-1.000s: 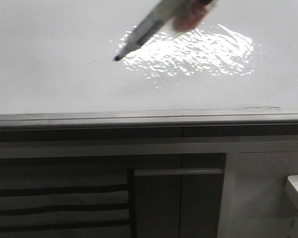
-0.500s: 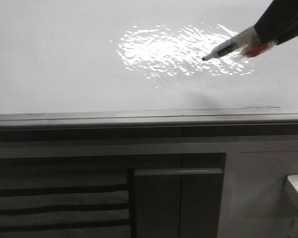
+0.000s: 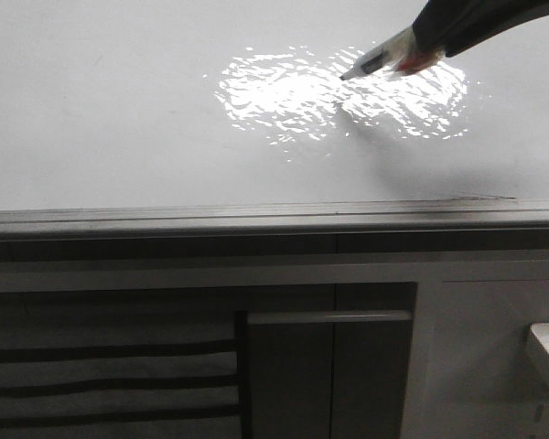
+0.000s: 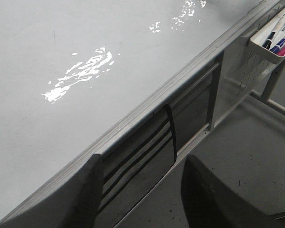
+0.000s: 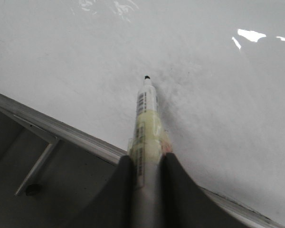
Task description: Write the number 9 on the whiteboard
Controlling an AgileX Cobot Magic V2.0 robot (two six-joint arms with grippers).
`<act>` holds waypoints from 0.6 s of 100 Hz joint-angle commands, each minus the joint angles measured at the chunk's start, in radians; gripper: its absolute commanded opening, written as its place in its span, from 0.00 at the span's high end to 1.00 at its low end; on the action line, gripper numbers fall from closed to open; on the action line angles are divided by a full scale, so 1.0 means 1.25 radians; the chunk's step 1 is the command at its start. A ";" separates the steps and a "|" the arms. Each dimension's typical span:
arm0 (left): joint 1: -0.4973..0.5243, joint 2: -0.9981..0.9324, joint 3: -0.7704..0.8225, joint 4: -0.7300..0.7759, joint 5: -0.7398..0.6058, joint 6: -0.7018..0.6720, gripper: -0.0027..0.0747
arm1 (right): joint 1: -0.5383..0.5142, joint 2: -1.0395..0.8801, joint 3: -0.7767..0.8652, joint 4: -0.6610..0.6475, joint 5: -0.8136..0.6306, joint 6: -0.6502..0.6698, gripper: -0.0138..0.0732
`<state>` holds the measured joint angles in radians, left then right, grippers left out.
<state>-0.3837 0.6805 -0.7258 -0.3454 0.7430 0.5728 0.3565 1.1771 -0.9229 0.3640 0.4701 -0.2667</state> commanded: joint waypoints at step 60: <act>0.002 -0.001 -0.021 -0.032 -0.063 -0.010 0.52 | -0.014 0.063 -0.128 -0.036 0.016 -0.011 0.90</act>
<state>-0.3837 0.6805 -0.7258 -0.3579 0.7314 0.5728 0.3629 1.3028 -1.0435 0.3506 0.5832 -0.2723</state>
